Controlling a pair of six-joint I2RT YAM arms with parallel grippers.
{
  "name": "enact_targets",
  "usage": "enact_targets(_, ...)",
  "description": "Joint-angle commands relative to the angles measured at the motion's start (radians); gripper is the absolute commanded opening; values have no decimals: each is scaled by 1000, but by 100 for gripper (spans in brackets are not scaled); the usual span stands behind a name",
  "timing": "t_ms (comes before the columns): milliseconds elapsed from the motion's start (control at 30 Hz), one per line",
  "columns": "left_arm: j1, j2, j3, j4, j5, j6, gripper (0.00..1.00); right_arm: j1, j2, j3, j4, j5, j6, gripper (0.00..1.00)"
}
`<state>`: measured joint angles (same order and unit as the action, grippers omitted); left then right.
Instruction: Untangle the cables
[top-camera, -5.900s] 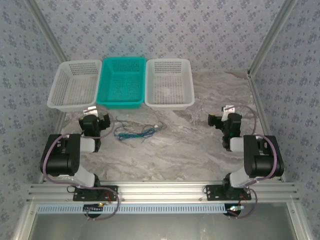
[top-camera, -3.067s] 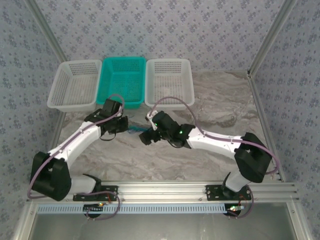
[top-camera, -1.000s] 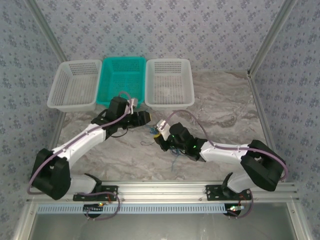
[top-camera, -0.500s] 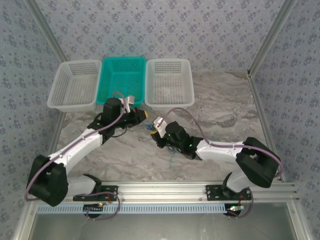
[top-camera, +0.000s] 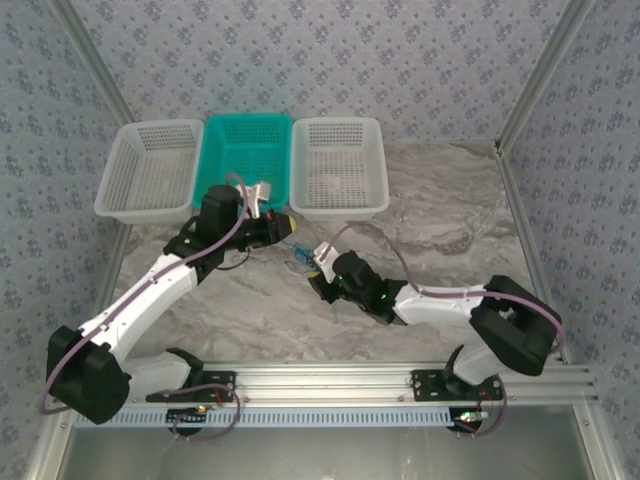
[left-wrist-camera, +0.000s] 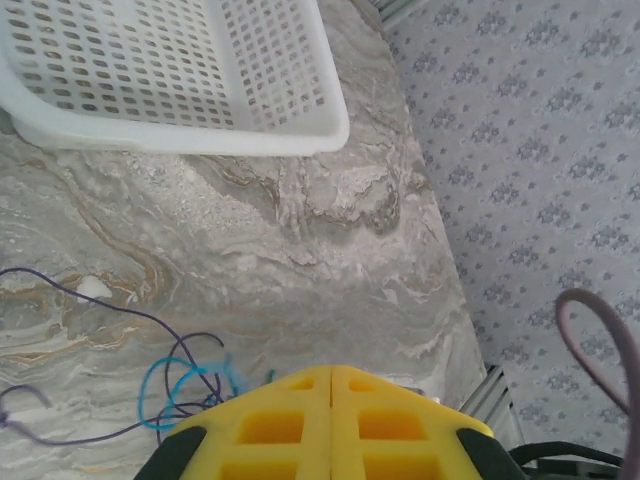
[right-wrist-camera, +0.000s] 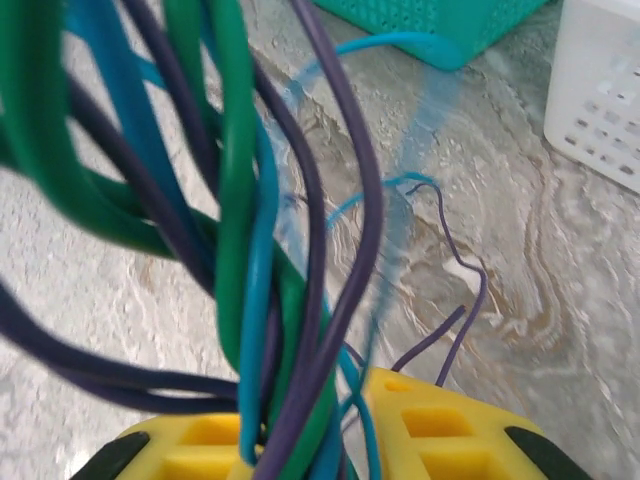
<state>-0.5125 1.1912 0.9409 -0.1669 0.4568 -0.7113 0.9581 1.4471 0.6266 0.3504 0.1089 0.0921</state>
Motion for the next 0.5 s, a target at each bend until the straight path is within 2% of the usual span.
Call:
enact_targets(0, -34, 21, 75, -11, -64, 91, 0, -7, -107, 10, -148, -4, -30, 33)
enact_targets(100, -41, 32, 75, -7, -76, 93, 0, -7, -199, 17, -156, -23, -61, 54)
enact_targets(200, -51, 43, 76, 1, -71, 94, 0, -16, -270, 34, -143, -69, -92, 63)
enact_targets(367, -62, 63, 93, 1, -70, 96, 0, -38, -260, 124, -120, -154, -120, 64)
enact_targets(467, -66, 67, 104, 0, -71, 98, 0, -51, -202, 145, -36, -207, -139, 59)
